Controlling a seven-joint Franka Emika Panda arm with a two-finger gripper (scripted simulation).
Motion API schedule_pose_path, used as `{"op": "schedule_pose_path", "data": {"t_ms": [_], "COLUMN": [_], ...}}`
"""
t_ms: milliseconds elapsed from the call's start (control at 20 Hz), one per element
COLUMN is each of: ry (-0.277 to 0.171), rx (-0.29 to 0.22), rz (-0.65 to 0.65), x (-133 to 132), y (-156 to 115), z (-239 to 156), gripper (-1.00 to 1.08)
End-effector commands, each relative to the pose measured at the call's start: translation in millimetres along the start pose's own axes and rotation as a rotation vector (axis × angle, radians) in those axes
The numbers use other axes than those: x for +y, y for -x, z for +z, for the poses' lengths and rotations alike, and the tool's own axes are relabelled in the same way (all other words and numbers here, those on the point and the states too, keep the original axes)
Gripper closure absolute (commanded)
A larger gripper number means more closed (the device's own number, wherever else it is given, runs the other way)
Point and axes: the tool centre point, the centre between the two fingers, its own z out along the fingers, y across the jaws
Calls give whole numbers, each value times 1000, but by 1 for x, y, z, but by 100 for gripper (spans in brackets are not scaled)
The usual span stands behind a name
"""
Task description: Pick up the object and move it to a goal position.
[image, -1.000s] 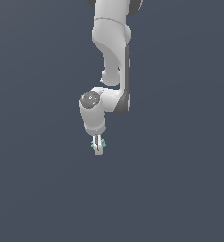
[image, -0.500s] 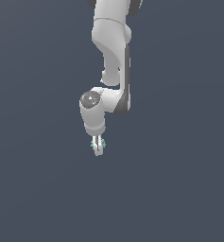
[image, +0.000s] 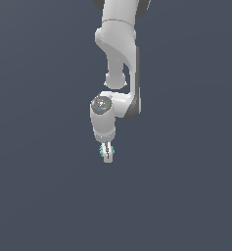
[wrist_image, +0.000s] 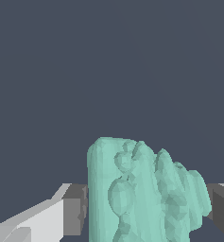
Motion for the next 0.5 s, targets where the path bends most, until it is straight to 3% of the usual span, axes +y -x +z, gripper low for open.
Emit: {"op": "schedule_pose_path", "data": {"t_ms": [0, 450], "ry": [0, 0], "rx": [0, 0], "rz": [-2, -2], "x": [-8, -50], "y": [17, 101], "z": [0, 0], "gripper": [108, 108]}}
